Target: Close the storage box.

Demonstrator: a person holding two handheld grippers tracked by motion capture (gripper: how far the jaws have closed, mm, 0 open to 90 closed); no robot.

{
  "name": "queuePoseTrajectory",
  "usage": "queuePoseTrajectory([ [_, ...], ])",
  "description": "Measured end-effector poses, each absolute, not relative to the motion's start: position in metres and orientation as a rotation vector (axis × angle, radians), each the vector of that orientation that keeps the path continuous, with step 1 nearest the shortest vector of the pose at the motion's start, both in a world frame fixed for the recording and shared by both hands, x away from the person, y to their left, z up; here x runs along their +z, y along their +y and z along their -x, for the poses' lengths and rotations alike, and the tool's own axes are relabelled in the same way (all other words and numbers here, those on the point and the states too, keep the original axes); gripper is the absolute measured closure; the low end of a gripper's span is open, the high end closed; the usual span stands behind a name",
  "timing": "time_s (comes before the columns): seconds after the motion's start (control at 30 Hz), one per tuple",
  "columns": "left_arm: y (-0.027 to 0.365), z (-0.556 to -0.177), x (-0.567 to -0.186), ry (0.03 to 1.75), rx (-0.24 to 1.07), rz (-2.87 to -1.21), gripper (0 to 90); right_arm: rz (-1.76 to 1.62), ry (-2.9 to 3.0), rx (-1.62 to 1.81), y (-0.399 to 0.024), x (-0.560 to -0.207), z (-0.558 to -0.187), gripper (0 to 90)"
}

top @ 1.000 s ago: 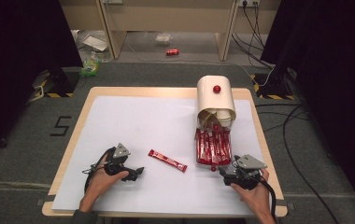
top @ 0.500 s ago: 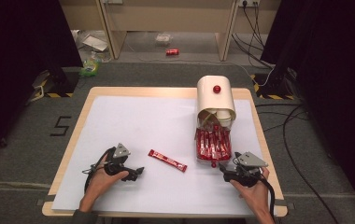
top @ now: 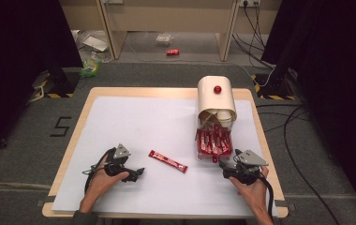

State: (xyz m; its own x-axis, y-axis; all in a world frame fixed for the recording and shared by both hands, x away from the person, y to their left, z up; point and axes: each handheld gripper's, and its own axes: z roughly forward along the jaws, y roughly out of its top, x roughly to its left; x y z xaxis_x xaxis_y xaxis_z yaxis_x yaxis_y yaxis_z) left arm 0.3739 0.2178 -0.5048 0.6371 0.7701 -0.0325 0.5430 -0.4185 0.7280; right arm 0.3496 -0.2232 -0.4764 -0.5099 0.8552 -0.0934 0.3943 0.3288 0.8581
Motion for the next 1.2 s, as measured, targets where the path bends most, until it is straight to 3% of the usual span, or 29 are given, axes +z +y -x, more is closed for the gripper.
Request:
queuePoseTrajectory([
  [1.2, 0.218, -0.374, -0.505, 1.020, 0.398, -2.128, 0.0, -1.157, 1.965, 1.155, -0.219, -0.481, -0.368, 22.9],
])
